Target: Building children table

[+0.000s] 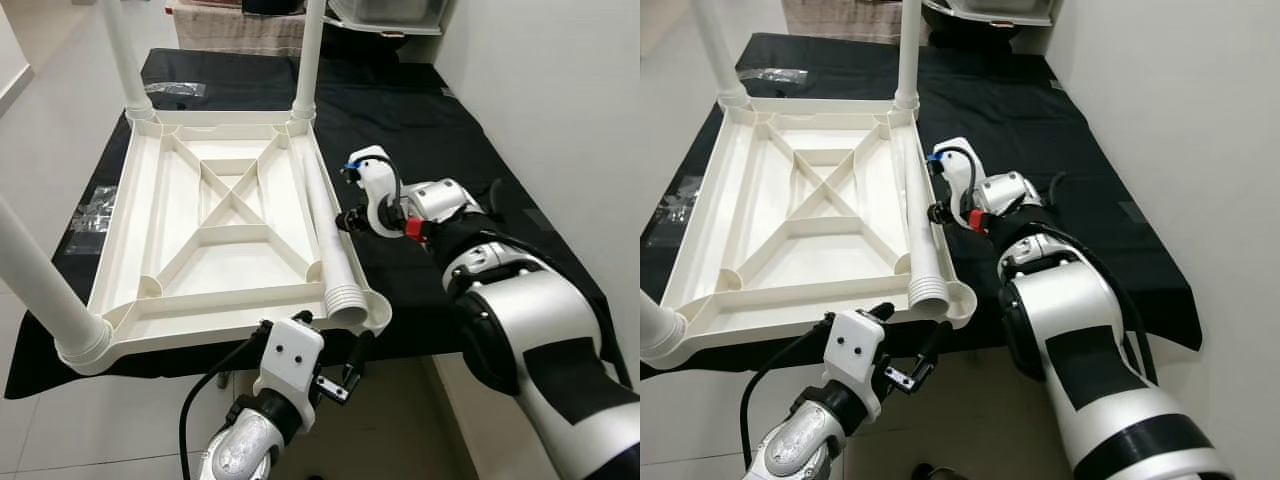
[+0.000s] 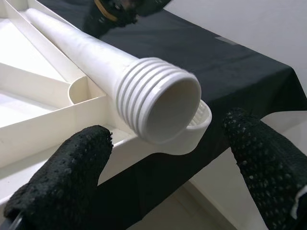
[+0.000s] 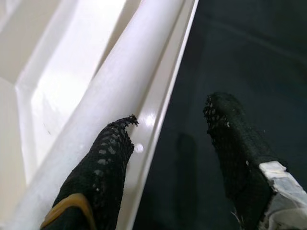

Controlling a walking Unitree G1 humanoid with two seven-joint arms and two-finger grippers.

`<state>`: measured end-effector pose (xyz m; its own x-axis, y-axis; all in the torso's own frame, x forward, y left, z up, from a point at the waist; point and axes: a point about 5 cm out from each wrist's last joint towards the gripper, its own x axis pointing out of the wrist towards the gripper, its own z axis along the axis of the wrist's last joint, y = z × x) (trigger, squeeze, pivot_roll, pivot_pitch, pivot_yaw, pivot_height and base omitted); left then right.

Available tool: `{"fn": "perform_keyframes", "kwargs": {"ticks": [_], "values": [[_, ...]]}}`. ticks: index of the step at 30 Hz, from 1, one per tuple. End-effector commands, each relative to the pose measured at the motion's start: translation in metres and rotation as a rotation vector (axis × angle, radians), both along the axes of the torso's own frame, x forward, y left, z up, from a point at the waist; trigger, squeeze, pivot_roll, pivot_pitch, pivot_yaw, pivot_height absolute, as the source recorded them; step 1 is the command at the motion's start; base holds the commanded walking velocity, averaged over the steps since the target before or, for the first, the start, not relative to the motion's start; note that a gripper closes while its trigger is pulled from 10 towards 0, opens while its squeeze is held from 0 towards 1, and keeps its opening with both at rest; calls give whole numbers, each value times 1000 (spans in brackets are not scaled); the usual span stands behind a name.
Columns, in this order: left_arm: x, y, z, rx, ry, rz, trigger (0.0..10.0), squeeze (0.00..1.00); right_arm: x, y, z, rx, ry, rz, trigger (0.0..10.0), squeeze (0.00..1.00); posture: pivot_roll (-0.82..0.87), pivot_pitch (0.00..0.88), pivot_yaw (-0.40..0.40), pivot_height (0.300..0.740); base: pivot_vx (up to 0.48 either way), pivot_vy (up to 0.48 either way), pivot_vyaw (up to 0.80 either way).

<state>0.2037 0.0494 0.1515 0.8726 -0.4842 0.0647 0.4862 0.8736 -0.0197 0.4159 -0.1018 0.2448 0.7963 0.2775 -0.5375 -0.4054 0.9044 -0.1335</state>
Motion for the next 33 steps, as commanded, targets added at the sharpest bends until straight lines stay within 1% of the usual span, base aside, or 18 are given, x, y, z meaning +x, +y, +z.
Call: {"fn": "perform_keyframes", "kwargs": {"ticks": [1, 2, 3, 5, 7, 8, 9, 11, 13, 20, 21, 22, 23, 25, 26, 28, 32, 33], "values": [[0, -3, -4, 6, 21, -5, 10000, 0, 1, 4, 4, 35, -16, -9, 10000, 0, -30, 168, -150, 740, 0, 0, 0], [0, -3, -4, 6, 21, -5, 10000, 0, 1, 4, 4, 35, -16, -9, 10000, 0, -30, 168, -150, 740, 0, 0, 0], [0, -2, -5, 11, 24, -6, 10000, 0, 2, 5, 9, 32, -47, -9, 10000, 0, -22, 160, -130, 740, 0, 0, 0], [1, -1, -6, 15, 27, -7, 10000, 0, 3, 6, 12, 30, -68, -9, 10000, 0, -22, 160, -130, 740, 0, 0, 0], [3, 1, -8, 24, 32, -8, 10000, 0, 5, 5, 20, 26, -117, -44, 10000, 4, -12, 146, -107, 740, 0, 0, 0], [3, 1, -8, 24, 32, -8, 10000, 0, 5, 5, 20, 26, -117, -44, 10000, 4, -12, 146, -107, 740, 0, 0, 0], [4, 3, -9, 27, 34, -8, 10000, 0, 6, 4, 22, 25, -132, -57, 10000, 1000, -11, 144, -103, 740, 0, 0, 0], [8, 6, -13, 44, 41, -12, 10000, 0, 6, 5, 27, 29, -138, -43, 10000, 1000, -12, 132, -74, 740, 0, 0, 0], [9, 7, -14, 53, 43, -14, 10000, 0, 5, 7, 28, 27, -130, -20, 10000, 1000, -11, 130, -67, 740, 0, 0, 0], [14, 11, -18, 78, 46, -19, 10000, 0, 5, 11, 28, -9, -126, -22, 10000, 1000, 0, 111, -48, 740, 0, 0, 0], [14, 12, -19, 81, 47, -17, 10000, 0, 4, 11, 26, -71, -116, -8, 10000, 533, -1, 112, -47, 740, 0, 0, 0], [14, 12, -19, 81, 47, -17, 10000, 0, 4, 11, 26, -71, -116, -8, 10000, 533, -1, 112, -47, 740, 0, 0, 0], [16, 13, -20, 87, 48, -14, 10000, 0, 3, 11, 22, -100, -94, -28, 10000, 0, -7, 110, -43, 740, 0, 0, 0], [17, 14, -20, 87, 46, -16, 10000, 0, 3, 11, 21, -81, -83, -43, 10000, 0, -7, 110, -43, 740, 0, 0, 0], [17, 13, -20, 89, 45, -17, 10000, 0, 2, 10, 21, -37, -67, -67, 10000, 0, -4, 107, -46, 740, 0, 0, 0], [17, 13, -20, 91, 42, -19, 10000, 0, 1, 10, 19, 14, -36, -87, 10000, 0, -4, 106, -47, 740, 0, 0, 0], [17, 13, -20, 91, 38, -19, 10000, 0, 0, 10, 17, 42, -2, -98, 10000, 0, -2, 107, -49, 740, 0, 0, 0], [17, 13, -19, 91, 37, -19, 10000, 0, -1, 10, 16, 66, 20, -107, 10000, 0, -4, 111, -50, 740, 0, 0, 0]]}}
